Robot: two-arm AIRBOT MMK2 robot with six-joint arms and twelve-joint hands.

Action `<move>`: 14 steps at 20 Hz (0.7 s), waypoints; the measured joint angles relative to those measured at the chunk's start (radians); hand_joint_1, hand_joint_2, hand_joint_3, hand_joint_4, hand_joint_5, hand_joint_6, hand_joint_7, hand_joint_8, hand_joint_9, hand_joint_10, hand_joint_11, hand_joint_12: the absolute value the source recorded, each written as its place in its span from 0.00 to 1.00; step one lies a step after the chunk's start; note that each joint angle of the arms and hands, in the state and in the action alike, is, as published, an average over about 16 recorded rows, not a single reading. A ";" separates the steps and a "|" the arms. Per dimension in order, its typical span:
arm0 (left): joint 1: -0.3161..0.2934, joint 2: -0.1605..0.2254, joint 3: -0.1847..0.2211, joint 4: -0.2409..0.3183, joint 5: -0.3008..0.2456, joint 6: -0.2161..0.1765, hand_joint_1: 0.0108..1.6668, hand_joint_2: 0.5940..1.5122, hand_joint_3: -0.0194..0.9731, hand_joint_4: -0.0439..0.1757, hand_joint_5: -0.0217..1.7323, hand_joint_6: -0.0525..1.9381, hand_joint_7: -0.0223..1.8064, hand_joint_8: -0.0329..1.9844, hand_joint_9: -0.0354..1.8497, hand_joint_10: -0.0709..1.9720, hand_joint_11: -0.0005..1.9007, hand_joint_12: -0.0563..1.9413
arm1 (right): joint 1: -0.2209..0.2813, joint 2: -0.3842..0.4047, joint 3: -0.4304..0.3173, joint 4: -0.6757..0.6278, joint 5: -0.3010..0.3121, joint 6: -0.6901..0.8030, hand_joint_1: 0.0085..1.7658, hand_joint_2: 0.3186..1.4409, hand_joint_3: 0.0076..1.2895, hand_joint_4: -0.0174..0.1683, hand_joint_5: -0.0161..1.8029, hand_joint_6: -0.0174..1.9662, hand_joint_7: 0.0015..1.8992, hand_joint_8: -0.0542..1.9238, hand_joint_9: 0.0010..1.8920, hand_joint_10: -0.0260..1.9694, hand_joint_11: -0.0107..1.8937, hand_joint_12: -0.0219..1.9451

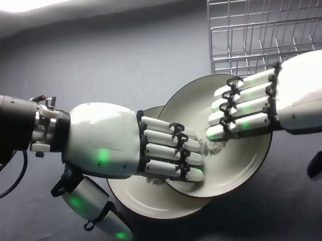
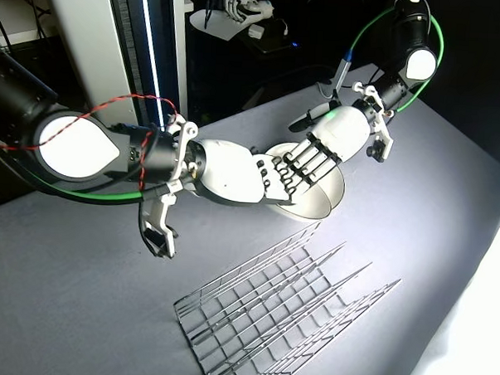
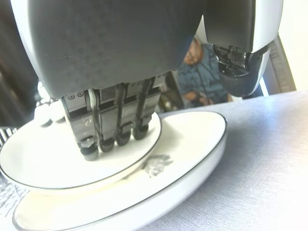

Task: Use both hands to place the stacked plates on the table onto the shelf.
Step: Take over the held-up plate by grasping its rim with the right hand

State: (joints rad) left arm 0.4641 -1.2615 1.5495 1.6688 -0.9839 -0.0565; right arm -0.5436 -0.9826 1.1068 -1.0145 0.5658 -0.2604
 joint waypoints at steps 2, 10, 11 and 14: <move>0.000 0.000 0.000 -0.001 0.000 0.000 0.00 0.60 0.02 0.20 0.01 0.03 0.01 0.00 0.01 0.03 0.01 0.02 | -0.002 -0.018 0.017 -0.001 0.001 -0.001 0.60 0.47 0.01 0.12 0.02 0.02 0.01 0.03 0.01 0.02 0.01 0.02; 0.000 -0.002 0.006 -0.011 -0.001 -0.001 0.00 0.60 0.02 0.20 0.01 0.03 0.01 0.00 0.01 0.03 0.01 0.02 | 0.000 -0.078 0.071 -0.002 -0.001 -0.003 0.60 0.48 0.01 0.11 0.02 0.02 0.01 0.03 0.01 0.02 0.01 0.02; 0.000 -0.002 0.008 -0.013 -0.001 -0.001 0.00 0.60 0.02 0.20 0.01 0.03 0.01 0.01 0.01 0.03 0.01 0.02 | 0.003 -0.084 0.077 -0.001 -0.002 -0.003 0.61 0.48 0.01 0.11 0.02 0.02 0.01 0.03 0.01 0.02 0.01 0.02; 0.000 -0.004 0.015 -0.019 -0.003 -0.002 0.00 0.60 0.02 0.21 0.02 0.03 0.01 0.01 0.01 0.03 0.01 0.02 | 0.010 -0.099 0.093 -0.001 -0.004 -0.003 0.62 0.50 0.01 0.11 0.03 0.02 0.01 0.03 0.01 0.02 0.01 0.05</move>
State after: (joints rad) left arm 0.4642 -1.2654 1.5641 1.6497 -0.9872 -0.0590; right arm -0.5334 -1.0818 1.2002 -1.0156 0.5618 -0.2635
